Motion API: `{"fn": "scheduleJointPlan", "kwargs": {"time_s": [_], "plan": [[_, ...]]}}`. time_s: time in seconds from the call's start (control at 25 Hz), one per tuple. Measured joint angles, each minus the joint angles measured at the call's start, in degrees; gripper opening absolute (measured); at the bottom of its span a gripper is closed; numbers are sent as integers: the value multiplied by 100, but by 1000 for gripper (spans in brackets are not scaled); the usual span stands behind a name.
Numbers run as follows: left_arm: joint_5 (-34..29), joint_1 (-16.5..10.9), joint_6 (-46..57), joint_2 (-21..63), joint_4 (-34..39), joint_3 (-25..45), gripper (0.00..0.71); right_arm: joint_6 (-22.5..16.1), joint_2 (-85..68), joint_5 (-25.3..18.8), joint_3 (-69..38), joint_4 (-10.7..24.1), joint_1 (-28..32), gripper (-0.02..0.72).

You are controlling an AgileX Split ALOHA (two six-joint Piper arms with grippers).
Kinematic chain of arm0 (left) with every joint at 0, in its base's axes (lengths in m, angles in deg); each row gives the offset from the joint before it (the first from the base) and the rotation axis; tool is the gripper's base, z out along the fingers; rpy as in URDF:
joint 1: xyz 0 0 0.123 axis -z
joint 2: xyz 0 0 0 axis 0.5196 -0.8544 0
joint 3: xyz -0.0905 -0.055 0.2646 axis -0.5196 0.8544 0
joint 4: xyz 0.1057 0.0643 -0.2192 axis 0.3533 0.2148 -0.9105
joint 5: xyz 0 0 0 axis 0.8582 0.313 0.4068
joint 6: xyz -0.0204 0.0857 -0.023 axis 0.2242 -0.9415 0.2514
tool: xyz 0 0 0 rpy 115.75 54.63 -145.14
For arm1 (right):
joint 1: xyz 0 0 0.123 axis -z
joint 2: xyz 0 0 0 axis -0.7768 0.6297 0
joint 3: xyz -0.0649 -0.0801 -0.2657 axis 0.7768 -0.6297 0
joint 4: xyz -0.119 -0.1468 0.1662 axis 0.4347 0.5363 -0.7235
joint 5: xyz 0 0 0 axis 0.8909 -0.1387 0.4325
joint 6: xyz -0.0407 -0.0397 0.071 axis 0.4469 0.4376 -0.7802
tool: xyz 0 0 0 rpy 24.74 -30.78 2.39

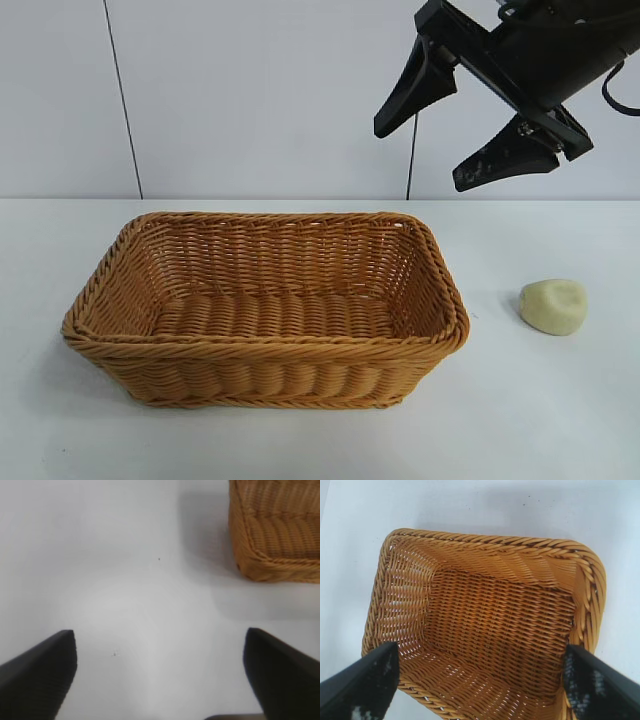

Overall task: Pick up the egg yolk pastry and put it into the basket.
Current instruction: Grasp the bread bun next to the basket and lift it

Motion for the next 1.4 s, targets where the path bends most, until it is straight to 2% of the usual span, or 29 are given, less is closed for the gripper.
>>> {"fn": "scheduleJointPlan", "kwargs": {"time_s": [0.08,0.12,0.2,0.28,0.4,0.48,0.68,0.92,1.12,1.24,1.4], "plan": [[0,0,0,5,-3,0,695,-254,0,-17,55,330,147,611],[0,0,0,5,-3,0,695,-423,0,-49,87,616,242,611],[0,0,0,5,-10,0,695,-906,0,-113,160,1280,418,611],[0,0,0,5,-10,0,695,-1378,0,-146,168,2113,587,611],[0,0,-2,5,-15,0,695,-1954,0,-225,174,2931,768,611],[0,0,-2,5,-27,0,695,-2094,0,-265,174,3170,822,611],[0,0,-2,5,-27,0,695,-2146,36,-253,175,3238,829,611],[1,0,-2,5,-27,0,695,-2146,537,-36,180,3238,829,611],[6,0,-7,5,-27,0,695,-2158,1263,486,180,3290,829,611],[6,0,-7,5,-27,0,695,-2299,1674,858,180,3290,829,611],[6,0,-7,5,-27,0,695,-2404,2069,969,180,3290,829,611]]}}
